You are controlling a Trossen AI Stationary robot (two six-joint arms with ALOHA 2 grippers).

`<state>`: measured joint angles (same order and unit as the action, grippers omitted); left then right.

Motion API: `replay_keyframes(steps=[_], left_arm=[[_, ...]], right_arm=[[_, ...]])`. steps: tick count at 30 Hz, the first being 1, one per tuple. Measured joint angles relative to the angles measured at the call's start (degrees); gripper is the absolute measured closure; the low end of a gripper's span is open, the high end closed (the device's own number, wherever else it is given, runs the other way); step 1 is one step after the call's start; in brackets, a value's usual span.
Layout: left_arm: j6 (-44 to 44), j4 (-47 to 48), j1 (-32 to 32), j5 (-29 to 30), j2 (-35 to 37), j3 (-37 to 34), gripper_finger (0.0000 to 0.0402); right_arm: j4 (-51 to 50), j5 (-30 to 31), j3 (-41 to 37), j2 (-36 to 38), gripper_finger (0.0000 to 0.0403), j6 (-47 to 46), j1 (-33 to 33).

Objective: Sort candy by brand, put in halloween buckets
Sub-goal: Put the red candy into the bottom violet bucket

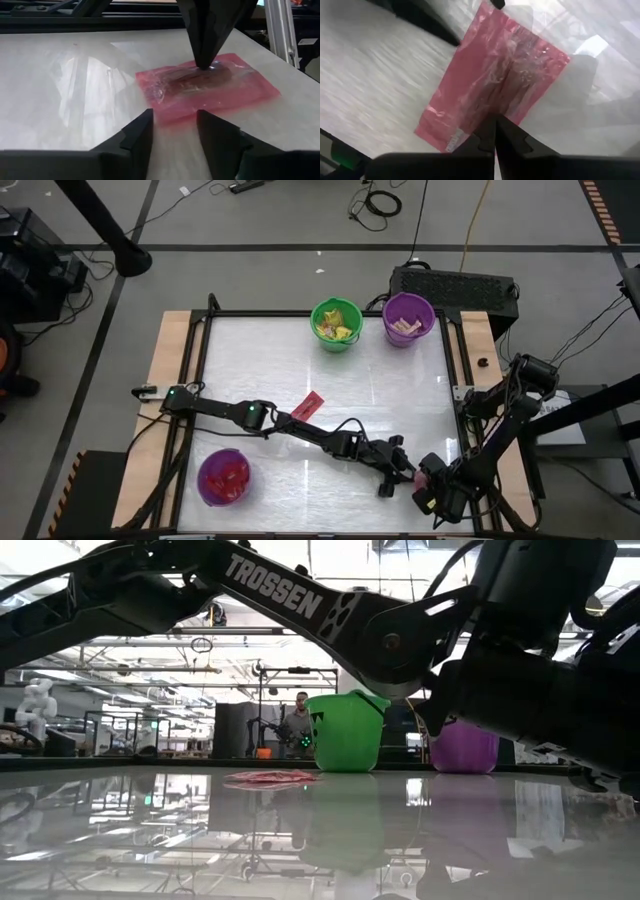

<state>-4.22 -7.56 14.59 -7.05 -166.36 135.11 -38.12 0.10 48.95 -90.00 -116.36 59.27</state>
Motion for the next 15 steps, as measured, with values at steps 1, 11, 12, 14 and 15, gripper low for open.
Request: replay_keyframes(steps=[1,11,12,14,15], left_arm=[[-0.04,0.35,-0.04,0.01,0.00,0.00,0.0251],[-0.40,2.10,-0.26,0.35,0.09,0.07,0.0393],[-0.38,2.10,-0.28,0.28,0.09,0.07,0.0395],[-0.39,2.08,-0.28,-0.02,0.09,0.07,0.0397],[-0.37,1.99,-0.28,-0.17,0.09,0.04,0.0398]], right_arm=[[-0.02,-0.02,0.00,0.00,0.0402,0.00,0.00],[0.22,-0.18,0.02,0.04,0.0402,0.61,0.02],[0.23,-0.33,0.10,0.04,0.0402,0.87,0.02],[-0.28,-0.46,0.81,0.05,0.0402,1.89,0.02],[-0.84,-0.46,1.44,0.12,0.0402,2.30,0.02]])
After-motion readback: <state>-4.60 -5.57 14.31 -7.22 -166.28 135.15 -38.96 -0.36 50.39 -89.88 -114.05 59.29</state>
